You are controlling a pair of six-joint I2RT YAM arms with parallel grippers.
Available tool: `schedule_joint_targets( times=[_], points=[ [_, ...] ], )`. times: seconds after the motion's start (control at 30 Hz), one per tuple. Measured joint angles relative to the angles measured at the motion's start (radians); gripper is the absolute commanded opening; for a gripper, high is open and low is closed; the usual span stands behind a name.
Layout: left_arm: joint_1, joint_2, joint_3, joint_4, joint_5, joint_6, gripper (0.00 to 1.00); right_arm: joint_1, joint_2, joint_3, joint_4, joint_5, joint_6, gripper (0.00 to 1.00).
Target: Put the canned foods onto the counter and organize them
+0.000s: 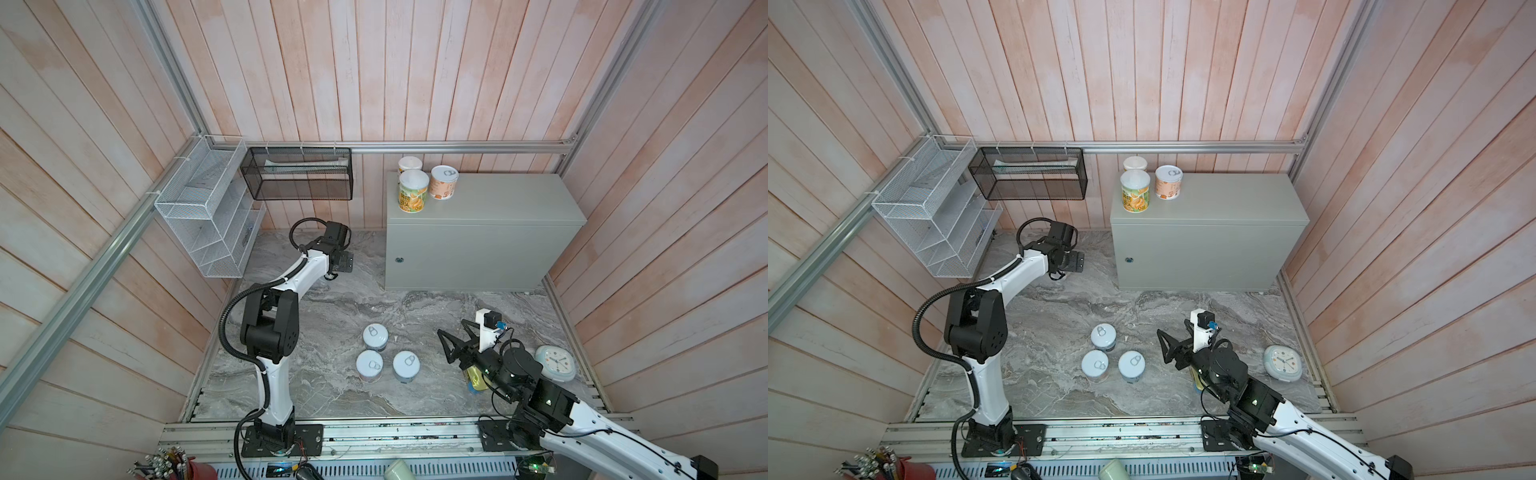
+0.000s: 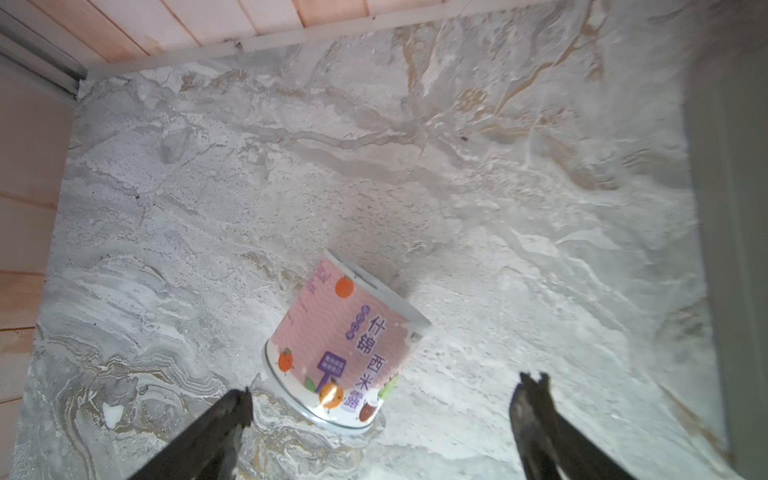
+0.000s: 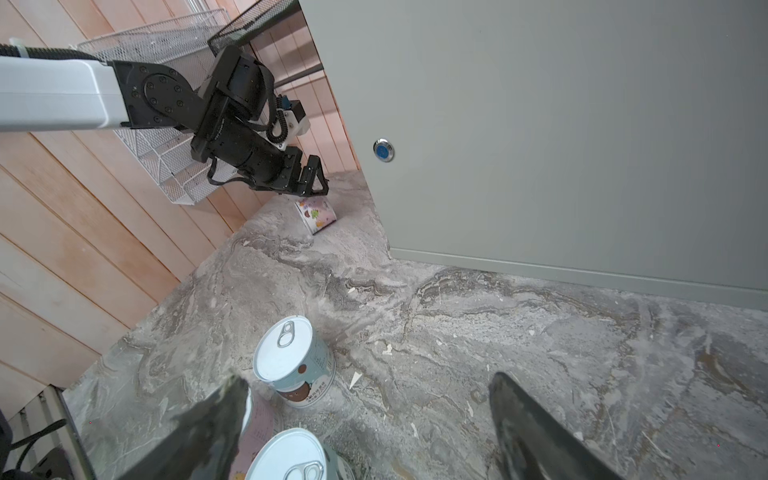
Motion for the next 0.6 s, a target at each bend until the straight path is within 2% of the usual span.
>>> schedule_joint_targets(
  times=[0.17, 0.43, 0.6],
  points=[
    [0.079, 0.089, 0.072, -0.004, 0.032, 0.058, 1.0, 0.0, 0.065, 0.01, 0.012, -0.01, 0.012, 0.91],
    [0.106, 0.228, 0.295, -0.031, 0.078, 0.149, 1.0, 0.0, 0.108, 0.029, 0.009, -0.004, 0.026, 0.91],
    [0.137, 0.287, 0.374, -0.071, 0.103, 0.169, 0.97, 0.0, 0.093, 0.036, -0.013, 0.016, 0.044, 0.91]
  ],
)
